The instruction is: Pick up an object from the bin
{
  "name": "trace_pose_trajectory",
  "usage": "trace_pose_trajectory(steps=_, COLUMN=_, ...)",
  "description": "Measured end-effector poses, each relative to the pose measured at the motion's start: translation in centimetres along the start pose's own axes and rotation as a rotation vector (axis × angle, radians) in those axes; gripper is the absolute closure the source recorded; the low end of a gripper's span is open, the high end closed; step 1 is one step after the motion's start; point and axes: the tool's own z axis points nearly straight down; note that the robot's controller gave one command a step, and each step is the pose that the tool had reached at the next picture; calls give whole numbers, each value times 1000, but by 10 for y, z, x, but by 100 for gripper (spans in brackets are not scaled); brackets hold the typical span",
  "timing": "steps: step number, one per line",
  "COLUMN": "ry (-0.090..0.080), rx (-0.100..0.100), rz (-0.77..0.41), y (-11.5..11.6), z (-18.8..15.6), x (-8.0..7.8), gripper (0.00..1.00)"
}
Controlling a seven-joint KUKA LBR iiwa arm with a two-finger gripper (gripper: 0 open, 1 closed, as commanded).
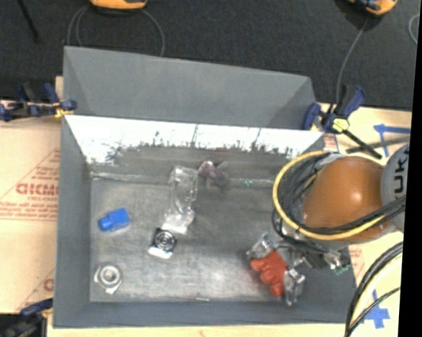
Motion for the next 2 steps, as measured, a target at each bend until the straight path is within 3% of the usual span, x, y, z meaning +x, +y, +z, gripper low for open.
trace_pose_trajectory(steps=2, ry=0, rx=1, rz=8, y=-4, z=-55, x=-1, gripper=100)
